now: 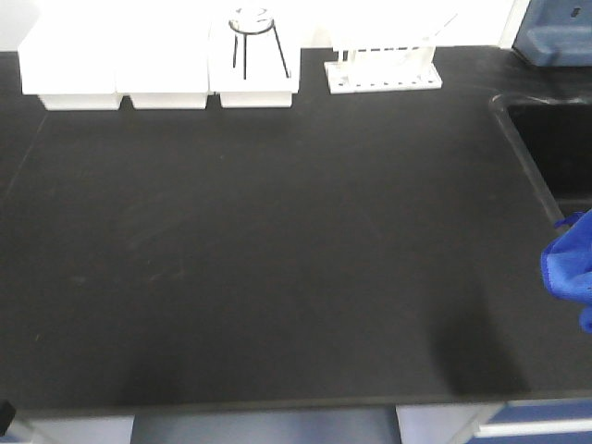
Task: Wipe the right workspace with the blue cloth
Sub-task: 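Drive the base to the other black counter holding the cloth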
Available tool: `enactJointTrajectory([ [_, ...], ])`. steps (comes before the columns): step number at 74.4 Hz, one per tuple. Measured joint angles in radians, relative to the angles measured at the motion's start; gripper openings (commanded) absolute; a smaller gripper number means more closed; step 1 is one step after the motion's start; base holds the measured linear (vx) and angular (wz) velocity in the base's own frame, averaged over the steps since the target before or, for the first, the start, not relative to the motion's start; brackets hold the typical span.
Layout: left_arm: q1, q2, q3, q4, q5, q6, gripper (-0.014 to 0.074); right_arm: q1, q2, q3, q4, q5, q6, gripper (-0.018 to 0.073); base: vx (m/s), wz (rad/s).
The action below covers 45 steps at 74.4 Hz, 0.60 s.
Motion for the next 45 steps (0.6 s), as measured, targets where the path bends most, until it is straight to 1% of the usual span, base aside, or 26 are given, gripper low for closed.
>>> enactJointTrajectory([
  [25, 0.0, 0.0, 0.0, 0.0, 0.0, 0.0, -0.0006, 0.0, 0.0, 0.0, 0.0, 0.0, 0.0, -0.0004, -0.29, 0.0],
  [45, 0.0, 0.0, 0.0, 0.0, 0.0, 0.0, -0.0006, 0.0, 0.0, 0.0, 0.0, -0.001, 0.0, -0.0004, -0.32, -0.21],
])
